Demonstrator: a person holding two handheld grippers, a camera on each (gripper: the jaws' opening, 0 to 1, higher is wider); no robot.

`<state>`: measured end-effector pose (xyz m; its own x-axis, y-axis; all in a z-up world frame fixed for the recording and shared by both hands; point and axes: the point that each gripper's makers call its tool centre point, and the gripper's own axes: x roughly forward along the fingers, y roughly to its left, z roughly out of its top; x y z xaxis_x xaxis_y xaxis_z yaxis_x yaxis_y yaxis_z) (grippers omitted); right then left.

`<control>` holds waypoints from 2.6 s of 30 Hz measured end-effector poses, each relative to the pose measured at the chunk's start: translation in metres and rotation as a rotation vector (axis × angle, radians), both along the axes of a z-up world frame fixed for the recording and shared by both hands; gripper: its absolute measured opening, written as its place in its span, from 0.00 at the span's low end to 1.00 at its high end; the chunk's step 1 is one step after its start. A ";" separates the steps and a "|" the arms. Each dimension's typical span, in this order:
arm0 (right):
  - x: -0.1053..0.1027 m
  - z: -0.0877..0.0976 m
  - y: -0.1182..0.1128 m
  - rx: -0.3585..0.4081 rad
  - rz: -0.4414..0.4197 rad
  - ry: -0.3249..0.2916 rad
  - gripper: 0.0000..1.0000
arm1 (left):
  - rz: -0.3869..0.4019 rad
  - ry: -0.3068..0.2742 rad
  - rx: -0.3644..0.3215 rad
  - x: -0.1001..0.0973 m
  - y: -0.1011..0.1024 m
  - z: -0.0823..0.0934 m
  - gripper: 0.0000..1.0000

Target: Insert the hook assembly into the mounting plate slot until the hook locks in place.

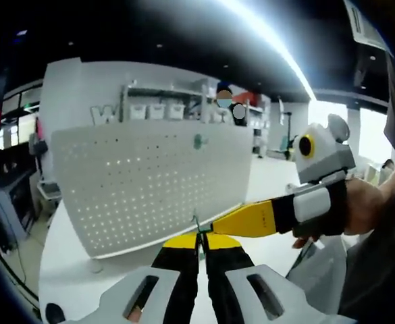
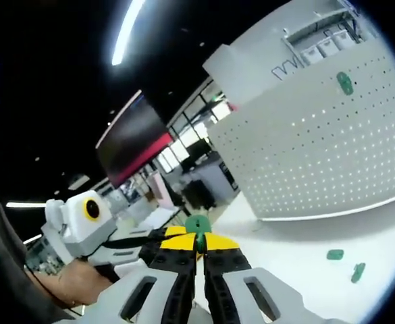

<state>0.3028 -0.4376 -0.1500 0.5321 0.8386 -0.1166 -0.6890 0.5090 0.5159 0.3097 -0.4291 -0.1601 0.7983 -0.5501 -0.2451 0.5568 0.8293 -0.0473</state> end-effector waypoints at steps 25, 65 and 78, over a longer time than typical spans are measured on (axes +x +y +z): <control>-0.002 0.002 0.000 -0.007 0.025 -0.022 0.00 | -0.065 -0.011 -0.011 -0.005 -0.006 0.001 0.07; 0.013 -0.002 -0.020 -0.047 -0.027 -0.075 0.00 | -0.106 0.124 -0.168 -0.015 -0.024 -0.011 1.00; 0.033 -0.004 -0.030 -0.188 -0.094 -0.211 0.00 | -0.084 0.123 -0.247 -0.011 -0.021 -0.001 1.00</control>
